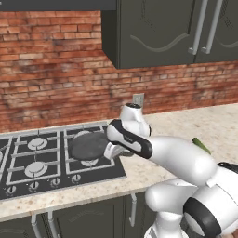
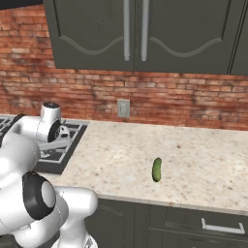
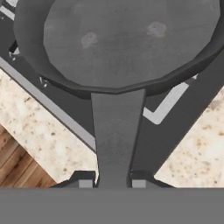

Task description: Place both pans onto different burners. Then place the cucumber and the steak on different pans.

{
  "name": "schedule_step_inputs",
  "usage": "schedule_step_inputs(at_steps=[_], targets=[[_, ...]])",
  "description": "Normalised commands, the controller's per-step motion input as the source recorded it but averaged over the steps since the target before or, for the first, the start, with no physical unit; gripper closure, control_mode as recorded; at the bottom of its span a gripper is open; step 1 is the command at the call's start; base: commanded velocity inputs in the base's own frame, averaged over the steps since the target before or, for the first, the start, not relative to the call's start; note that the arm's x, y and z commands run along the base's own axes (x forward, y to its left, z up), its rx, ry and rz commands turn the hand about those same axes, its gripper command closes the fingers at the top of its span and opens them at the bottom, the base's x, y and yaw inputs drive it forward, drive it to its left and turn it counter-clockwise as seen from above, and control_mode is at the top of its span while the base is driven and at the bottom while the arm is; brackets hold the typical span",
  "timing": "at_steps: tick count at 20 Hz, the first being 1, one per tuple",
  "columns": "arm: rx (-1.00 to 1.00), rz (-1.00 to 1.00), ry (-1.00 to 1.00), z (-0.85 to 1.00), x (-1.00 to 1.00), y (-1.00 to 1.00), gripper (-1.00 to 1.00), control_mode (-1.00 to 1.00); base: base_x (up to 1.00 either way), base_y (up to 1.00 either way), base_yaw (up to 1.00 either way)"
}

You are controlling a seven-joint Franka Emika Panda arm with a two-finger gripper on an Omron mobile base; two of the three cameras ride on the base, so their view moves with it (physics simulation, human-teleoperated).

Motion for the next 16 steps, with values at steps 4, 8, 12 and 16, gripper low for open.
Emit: schedule_step_inputs(at_steps=[4,8,12,16], targets=[[-0.02,0.0,0.0,-0.28,0.13,0.11,1.0,-1.0,0.0,0.0,0.0],[-0.01,0.0,0.0,-0.28,0.21,0.11,1.0,-1.0,0.0,0.0,0.0],[0.0,0.0,0.0,-0.23,0.26,0.03,1.0,-1.0,0.0,0.0,0.0],[0.0,0.01,0.0,-0.23,0.25,0.03,1.0,-1.0,0.0,0.0,0.0]])
